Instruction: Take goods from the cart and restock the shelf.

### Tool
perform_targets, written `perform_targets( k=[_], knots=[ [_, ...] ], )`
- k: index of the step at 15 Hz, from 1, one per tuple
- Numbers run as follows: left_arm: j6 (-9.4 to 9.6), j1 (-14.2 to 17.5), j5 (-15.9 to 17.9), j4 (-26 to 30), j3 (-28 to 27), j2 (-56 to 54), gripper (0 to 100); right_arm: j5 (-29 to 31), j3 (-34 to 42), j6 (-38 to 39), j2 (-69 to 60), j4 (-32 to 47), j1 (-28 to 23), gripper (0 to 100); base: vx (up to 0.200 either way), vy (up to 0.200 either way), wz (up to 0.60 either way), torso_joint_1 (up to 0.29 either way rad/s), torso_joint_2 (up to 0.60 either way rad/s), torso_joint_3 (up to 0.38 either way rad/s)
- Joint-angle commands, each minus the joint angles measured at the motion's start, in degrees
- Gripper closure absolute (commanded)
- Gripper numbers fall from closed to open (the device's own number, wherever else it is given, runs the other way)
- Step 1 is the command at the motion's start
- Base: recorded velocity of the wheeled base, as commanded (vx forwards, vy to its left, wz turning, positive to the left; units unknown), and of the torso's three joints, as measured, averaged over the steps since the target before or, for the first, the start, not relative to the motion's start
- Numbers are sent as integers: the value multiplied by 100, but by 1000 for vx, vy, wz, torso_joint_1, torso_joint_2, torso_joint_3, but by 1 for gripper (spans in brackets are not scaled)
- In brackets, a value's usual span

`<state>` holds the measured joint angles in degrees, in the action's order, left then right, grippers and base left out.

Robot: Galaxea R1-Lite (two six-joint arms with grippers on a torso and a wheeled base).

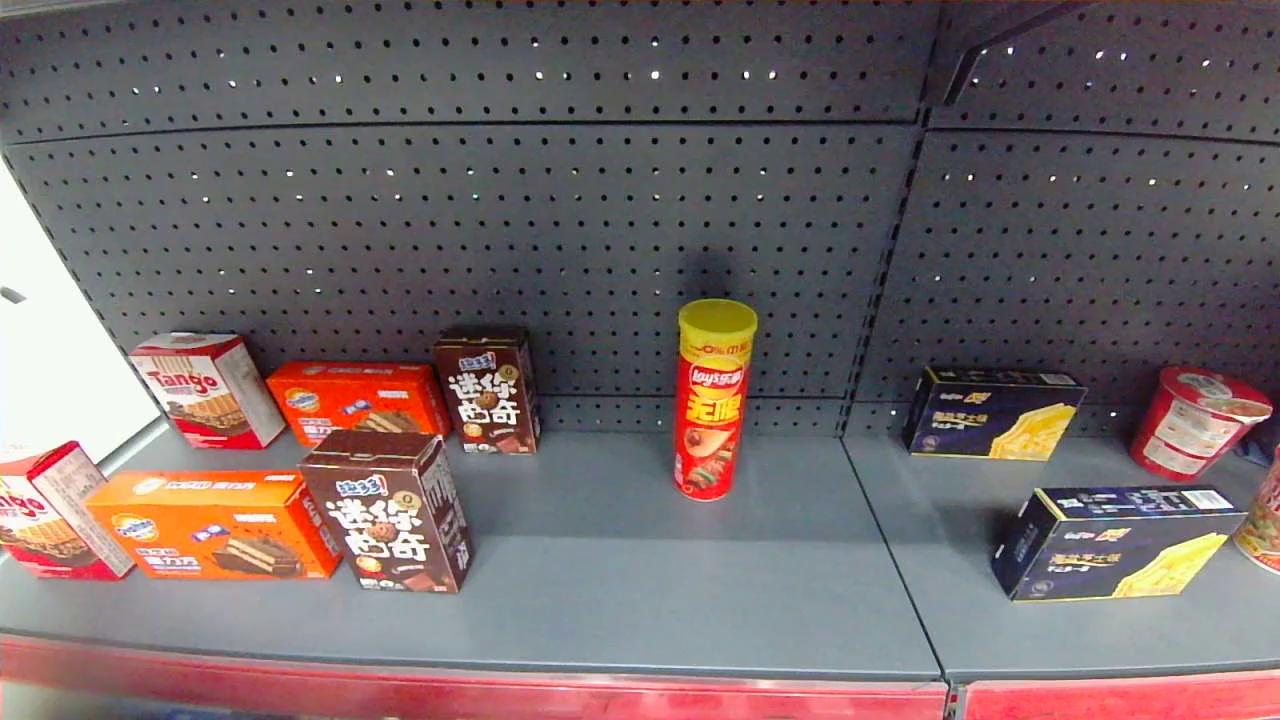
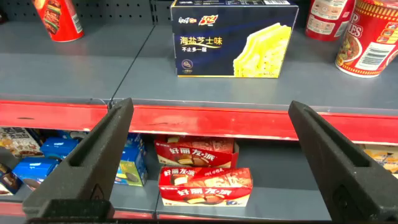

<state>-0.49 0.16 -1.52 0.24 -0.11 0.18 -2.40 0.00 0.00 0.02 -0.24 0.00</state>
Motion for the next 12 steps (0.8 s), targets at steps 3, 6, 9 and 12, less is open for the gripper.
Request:
perform_targets(
  k=[3, 6, 9, 12],
  knots=[
    [-4, 2, -6, -7, 2, 8, 0, 3, 0, -44, 6, -2, 0, 0, 0, 0, 600, -1, 4, 2],
    [-4, 2, -6, -7, 2, 8, 0, 3, 0, -44, 6, -2, 0, 0, 0, 0, 600, 6, 10, -1],
    [-4, 2, -6, 20, -7, 8, 0, 3, 0, -44, 6, -2, 0, 0, 0, 0, 600, 2, 2, 1],
    [-4, 2, -6, 11, -7, 8, 0, 3, 0, -44, 6, -2, 0, 0, 0, 0, 600, 2, 4, 2]
  ],
)
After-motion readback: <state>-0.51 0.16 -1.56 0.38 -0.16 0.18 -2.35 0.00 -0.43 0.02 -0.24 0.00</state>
